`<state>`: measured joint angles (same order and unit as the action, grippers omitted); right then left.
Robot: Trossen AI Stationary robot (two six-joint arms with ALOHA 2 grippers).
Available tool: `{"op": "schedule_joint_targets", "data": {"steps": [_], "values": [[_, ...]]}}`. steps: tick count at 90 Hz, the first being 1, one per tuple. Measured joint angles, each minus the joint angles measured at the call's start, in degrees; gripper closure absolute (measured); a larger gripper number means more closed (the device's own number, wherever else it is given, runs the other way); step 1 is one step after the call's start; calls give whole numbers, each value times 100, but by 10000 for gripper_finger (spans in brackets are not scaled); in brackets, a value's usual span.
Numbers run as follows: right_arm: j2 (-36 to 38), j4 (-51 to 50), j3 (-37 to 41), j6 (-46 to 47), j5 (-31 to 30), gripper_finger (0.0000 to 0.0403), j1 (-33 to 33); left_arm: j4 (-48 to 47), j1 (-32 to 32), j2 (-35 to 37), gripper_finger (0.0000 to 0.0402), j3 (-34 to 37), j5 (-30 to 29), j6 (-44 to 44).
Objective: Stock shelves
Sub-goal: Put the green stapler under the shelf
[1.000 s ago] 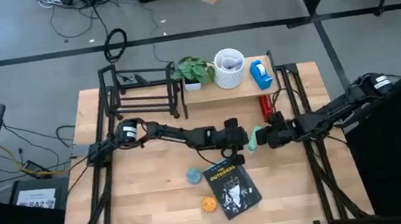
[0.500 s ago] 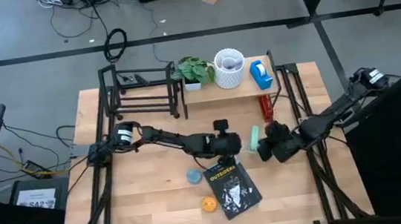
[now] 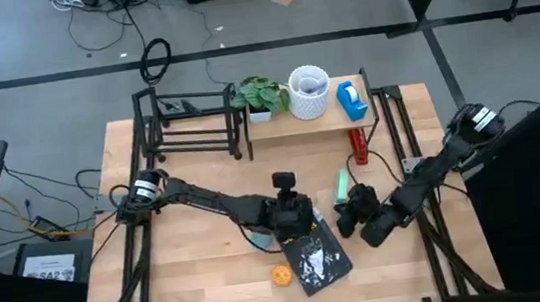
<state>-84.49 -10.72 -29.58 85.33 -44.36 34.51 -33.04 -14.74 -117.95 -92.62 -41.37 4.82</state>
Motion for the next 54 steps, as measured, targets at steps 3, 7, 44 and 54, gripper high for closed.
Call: {"op": "schedule_joint_targets", "data": {"steps": [3, 7, 44, 54], "values": [[-68, -152, -22, 128, 95, 403, -90, -116, -15, -2, 402, 33, -28, -85], [-96, -435, -22, 310, 223, 403, -209, -329, -22, -2, 402, 51, -72, -227], [226, -2154, -20, 571, 308, 403, -1450, -561, -44, -11, 402, 590, -90, -835], [258, -2342, -20, 567, 302, 403, -1878, -556, -74, -9, 402, 586, -98, -849]]}}
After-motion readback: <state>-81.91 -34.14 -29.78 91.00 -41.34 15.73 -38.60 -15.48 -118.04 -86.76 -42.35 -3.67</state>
